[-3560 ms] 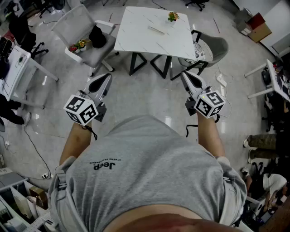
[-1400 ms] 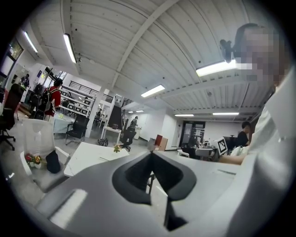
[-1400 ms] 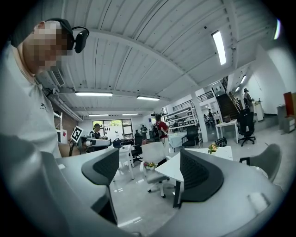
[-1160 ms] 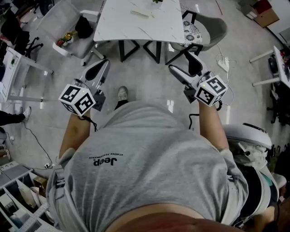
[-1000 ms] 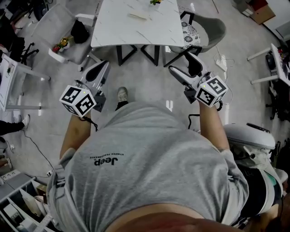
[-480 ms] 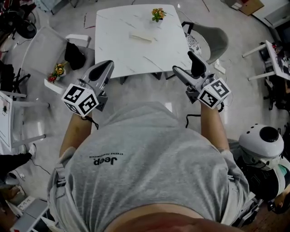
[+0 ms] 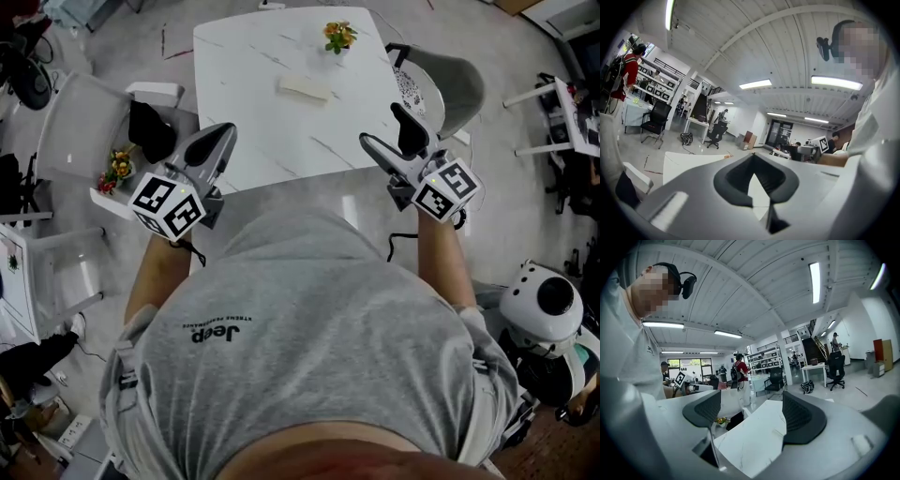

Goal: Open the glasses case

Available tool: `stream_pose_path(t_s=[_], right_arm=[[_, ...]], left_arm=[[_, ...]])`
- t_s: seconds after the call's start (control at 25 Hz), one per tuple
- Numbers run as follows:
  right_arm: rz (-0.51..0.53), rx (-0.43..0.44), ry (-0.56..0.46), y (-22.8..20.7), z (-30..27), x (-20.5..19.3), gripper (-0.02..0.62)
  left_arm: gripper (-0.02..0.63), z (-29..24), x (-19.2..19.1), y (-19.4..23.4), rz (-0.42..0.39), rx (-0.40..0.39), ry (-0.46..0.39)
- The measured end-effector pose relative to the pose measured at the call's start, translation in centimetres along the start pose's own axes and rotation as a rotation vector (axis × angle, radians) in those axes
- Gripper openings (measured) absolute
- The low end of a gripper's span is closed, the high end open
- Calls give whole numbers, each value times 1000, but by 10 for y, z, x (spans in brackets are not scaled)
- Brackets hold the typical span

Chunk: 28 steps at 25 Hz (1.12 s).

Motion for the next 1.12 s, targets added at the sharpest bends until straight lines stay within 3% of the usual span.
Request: stream_pose_path(t_s=[0.28, 0.48, 0.64, 0.84, 0.96, 1.12], right_arm=[[-24, 39, 33, -54, -24, -2, 387], [-20, 135, 31, -119, -32, 2, 387], [-8, 235, 47, -170, -36, 3, 387], [-11, 335, 69, -205, -55, -2, 387], [-29, 346, 73, -208, -68, -10, 387], [-20, 300, 86, -205, -89, -22, 387]], left_arm=[[52, -46, -3, 24, 21, 45, 13], [52, -98, -10, 21, 15, 131, 10], [52, -138, -18, 9, 58, 230, -5], [52, -163, -33, 4, 63, 322, 25], [52, -164, -39, 15, 44, 330, 64], [52, -162, -51, 40, 33, 270, 102]])
Point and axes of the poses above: the fingertips, and each gripper's own axes: z backward along the fingers, y to its left, x out of its top, the point moved 1 cm from there along z, backward along the fingers, and after that the axes turned 1 degree about -z, right-handed, at the moved point
